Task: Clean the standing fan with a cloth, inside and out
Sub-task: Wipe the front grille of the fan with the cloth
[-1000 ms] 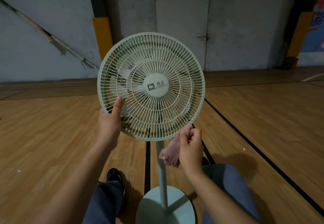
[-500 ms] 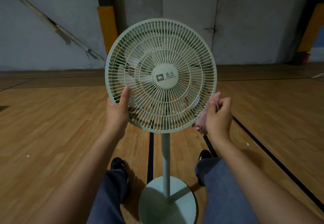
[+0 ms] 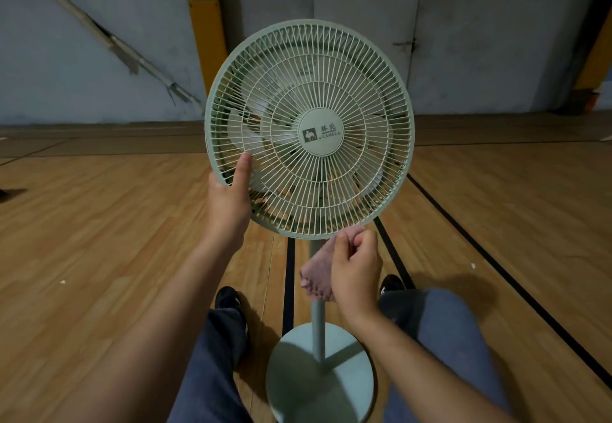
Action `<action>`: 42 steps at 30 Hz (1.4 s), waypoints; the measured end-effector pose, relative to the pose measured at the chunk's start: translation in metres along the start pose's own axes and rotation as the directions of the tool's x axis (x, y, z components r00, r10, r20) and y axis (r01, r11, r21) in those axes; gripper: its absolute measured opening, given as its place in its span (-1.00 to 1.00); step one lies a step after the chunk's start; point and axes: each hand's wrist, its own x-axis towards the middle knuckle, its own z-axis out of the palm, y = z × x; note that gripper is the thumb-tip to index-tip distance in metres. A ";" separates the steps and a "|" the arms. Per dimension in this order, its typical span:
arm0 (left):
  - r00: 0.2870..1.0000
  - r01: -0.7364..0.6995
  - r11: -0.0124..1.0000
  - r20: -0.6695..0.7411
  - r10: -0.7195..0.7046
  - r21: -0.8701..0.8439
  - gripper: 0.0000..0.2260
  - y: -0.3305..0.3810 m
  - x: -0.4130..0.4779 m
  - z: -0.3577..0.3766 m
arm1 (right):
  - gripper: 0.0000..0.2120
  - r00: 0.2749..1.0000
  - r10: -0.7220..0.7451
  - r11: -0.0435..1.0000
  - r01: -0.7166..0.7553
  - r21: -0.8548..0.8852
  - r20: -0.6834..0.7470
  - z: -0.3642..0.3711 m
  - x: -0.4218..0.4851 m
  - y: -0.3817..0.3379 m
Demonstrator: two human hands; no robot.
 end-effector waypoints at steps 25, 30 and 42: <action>0.978 0.124 0.989 0.176 -0.109 -0.078 -0.32 0.007 -0.002 -0.007 | -0.72 0.768 -0.530 0.721 0.631 -0.286 0.359 -0.038 0.017 -0.003; 0.978 0.158 0.983 0.150 -0.143 -0.093 -0.37 0.006 -0.002 -0.010 | -0.70 0.696 -0.614 0.656 0.712 -0.251 0.372 -0.019 0.015 -0.009; 0.970 0.153 0.988 0.194 -0.144 -0.033 -0.32 0.005 0.001 -0.016 | -0.78 0.507 -0.708 0.466 0.858 -0.214 0.492 0.011 0.011 -0.035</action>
